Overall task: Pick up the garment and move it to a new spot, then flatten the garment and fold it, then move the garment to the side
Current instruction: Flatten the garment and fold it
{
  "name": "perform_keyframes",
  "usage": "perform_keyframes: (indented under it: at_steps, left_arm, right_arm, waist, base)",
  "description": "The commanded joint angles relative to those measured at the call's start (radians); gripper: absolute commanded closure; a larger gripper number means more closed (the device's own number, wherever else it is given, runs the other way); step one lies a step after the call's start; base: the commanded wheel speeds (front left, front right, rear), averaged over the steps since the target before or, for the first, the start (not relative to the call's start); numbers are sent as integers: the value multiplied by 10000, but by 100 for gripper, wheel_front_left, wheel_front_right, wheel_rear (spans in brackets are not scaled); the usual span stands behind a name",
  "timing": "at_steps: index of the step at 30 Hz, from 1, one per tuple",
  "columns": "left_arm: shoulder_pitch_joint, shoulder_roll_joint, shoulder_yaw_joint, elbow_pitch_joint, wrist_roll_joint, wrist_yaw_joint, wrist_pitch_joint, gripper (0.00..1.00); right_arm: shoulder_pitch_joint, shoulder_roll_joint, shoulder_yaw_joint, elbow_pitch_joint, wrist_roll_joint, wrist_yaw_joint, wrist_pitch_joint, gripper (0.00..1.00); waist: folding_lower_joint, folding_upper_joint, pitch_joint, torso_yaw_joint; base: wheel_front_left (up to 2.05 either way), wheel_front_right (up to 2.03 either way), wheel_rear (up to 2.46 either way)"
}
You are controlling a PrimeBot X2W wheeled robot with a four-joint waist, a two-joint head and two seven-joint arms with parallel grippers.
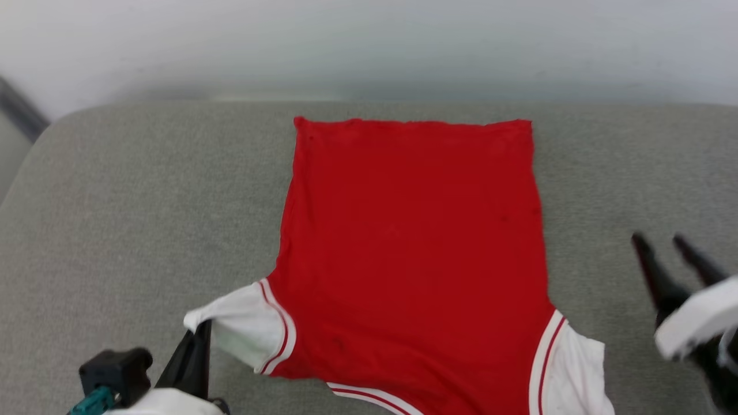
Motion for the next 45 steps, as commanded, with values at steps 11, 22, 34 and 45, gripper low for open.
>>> perform_keyframes:
  at_steps: [11,22,34,45]
  left_arm:
    - [-2284,-704,-772,59,471,-780,-727,100]
    - [-3571,-1316,-1201,1023,347,-1553,-1442,100]
    - [-4069,-1427,-1223,1941,162,-1925,-1811,100]
    - [-3476,-1175,-939,2649,-87,-1797,-1893,100]
  right_arm:
    - [-5979,-1760,-118,4535,398,0,1733,0]
    - [-9887,-2334,374,7495,-574,-1,4066,0]
    - [-10033,-1750,188,10020,-1336,-1,5263,100]
    - [-10144,-2599,1556,9071,-1229,-3,4680,100]
  waist:
    - [0,-1,2516,1741]
    - [0,-1,4144,2828]
    - [0,-1,4345,3028]
    - [0,-1,2773,2282]
  base:
    - [0,0,0]
    - [0,0,0]
    - [0,0,0]
    - [0,0,0]
